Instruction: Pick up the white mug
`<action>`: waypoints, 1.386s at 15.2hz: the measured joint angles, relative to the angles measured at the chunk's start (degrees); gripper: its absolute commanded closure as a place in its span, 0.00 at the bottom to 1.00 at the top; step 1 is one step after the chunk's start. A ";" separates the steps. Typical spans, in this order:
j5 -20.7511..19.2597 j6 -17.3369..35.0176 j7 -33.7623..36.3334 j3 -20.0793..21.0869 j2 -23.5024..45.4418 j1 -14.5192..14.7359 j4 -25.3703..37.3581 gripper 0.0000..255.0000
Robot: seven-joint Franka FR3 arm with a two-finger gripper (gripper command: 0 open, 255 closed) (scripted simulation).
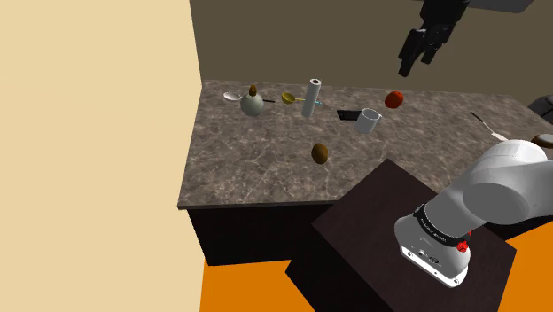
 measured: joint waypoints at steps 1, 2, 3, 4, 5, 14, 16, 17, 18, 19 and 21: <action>0.00 0.00 0.00 0.00 0.00 0.00 0.00 0.00; -0.30 0.71 -0.44 -0.52 0.05 -0.16 -0.61 0.00; -0.76 1.91 -1.07 -1.31 0.34 -0.42 -1.43 0.00; -1.09 3.13 -1.51 -1.94 0.98 -0.64 -1.95 0.00; -1.54 4.85 -2.11 -2.78 2.13 -0.93 -2.47 0.00; -6.05 20.07 -9.16 -11.97 9.68 -4.19 -8.86 0.00; -6.68 23.40 -10.63 -13.89 12.25 -4.80 -9.39 0.00; -6.94 25.27 -11.36 -14.87 13.73 -5.08 -9.66 0.00; -6.87 26.87 -11.80 -15.54 15.59 -5.08 -9.32 0.00; -7.03 28.33 -12.91 -16.71 17.50 -5.40 -8.68 0.00; -6.97 32.02 -14.44 -18.52 21.24 -5.71 -8.51 0.00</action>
